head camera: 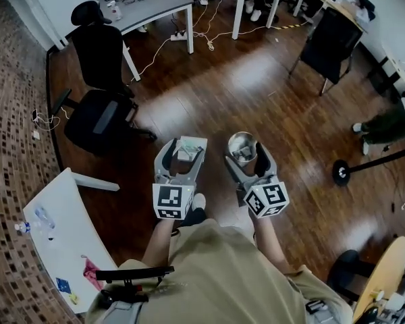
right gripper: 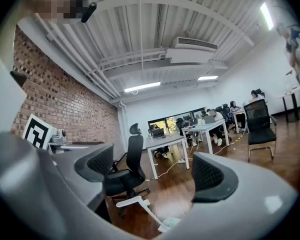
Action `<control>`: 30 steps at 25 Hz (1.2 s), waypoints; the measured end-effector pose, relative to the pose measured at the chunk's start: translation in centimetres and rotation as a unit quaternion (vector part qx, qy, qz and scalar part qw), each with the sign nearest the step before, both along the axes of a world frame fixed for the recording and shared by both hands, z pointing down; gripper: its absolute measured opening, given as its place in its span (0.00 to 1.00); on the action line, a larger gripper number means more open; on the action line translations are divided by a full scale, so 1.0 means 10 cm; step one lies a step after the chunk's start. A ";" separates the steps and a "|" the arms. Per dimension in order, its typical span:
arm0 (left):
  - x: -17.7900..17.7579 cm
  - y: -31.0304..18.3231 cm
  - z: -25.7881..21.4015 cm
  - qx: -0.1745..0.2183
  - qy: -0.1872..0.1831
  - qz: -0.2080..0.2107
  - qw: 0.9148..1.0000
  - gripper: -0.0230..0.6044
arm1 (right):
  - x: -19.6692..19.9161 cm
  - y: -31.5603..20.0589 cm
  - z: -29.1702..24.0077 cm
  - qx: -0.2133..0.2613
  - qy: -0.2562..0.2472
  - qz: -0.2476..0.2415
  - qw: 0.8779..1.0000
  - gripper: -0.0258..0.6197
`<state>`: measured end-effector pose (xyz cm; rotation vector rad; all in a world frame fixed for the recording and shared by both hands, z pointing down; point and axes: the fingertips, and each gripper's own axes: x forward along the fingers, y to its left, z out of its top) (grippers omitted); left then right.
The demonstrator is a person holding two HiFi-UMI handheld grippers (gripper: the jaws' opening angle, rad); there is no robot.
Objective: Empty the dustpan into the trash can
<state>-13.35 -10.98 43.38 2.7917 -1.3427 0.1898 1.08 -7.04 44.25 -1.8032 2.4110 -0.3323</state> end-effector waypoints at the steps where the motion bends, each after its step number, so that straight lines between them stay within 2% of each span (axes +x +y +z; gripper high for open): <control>1: -0.06 -0.14 0.00 0.001 0.001 -0.003 1.000 0.53 | -0.07 -0.13 -0.01 0.000 0.000 -0.005 1.000 0.78; 6: -0.33 -0.66 0.12 -0.017 0.003 -0.019 1.000 0.53 | -0.34 -0.62 -0.06 -0.002 0.008 -0.023 1.000 0.78; 11: -0.41 -1.01 0.30 -0.046 0.008 -0.018 0.999 0.53 | -0.31 -0.83 0.06 -0.023 0.014 -0.012 1.000 0.78; 16: -0.14 -1.17 0.33 -0.047 -0.006 0.009 0.999 0.51 | 0.05 -0.95 0.09 -0.031 0.004 0.024 0.999 0.78; 20: 0.08 -1.26 0.35 -0.046 -0.013 0.022 0.999 0.51 | 0.25 -1.14 0.12 -0.031 -0.011 0.024 0.999 0.78; 26: 0.38 -1.53 0.25 -0.041 -0.010 0.009 0.999 0.51 | 0.51 -1.50 0.01 -0.014 -0.010 -0.003 1.000 0.78; 30: 0.50 -1.71 0.15 -0.036 -0.006 -0.019 0.999 0.51 | 0.76 -1.73 -0.05 -0.007 -0.008 -0.019 1.000 0.78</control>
